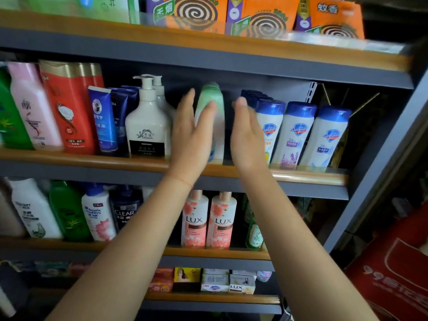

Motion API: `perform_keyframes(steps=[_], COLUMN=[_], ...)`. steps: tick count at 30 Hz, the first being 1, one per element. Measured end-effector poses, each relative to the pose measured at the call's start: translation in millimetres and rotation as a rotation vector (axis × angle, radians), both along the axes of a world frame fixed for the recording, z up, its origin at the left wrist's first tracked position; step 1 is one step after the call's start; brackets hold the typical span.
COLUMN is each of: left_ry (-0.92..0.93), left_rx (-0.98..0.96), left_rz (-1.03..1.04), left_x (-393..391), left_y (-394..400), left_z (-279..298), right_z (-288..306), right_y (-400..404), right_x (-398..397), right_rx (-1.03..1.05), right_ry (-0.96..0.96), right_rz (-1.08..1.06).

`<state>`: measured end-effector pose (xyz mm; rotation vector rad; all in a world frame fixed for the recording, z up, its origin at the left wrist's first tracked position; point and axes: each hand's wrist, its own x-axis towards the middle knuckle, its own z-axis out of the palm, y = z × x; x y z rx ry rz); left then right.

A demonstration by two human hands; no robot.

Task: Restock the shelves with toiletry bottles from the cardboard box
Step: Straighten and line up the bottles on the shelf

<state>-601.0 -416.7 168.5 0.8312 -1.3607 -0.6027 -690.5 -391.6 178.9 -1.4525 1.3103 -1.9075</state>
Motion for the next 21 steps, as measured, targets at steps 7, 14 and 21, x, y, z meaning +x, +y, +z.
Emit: perform_keyframes(steps=[7,14,21], left_ry=[-0.091,-0.096,0.079], left_rx=[-0.097,0.36,0.424], left_rz=[-0.168,-0.277,-0.356], left_x=[-54,-82,-93], left_y=[27,8,-3], left_z=[-26,2,4], right_z=[-29,-24,-16], right_y=[44,37,35], right_x=[-62,-78,-82], right_rx=[-0.025,0.203,0.255], right_ry=[-0.076,0.132,0.125], right_rz=[-0.238,-0.08,-0.011])
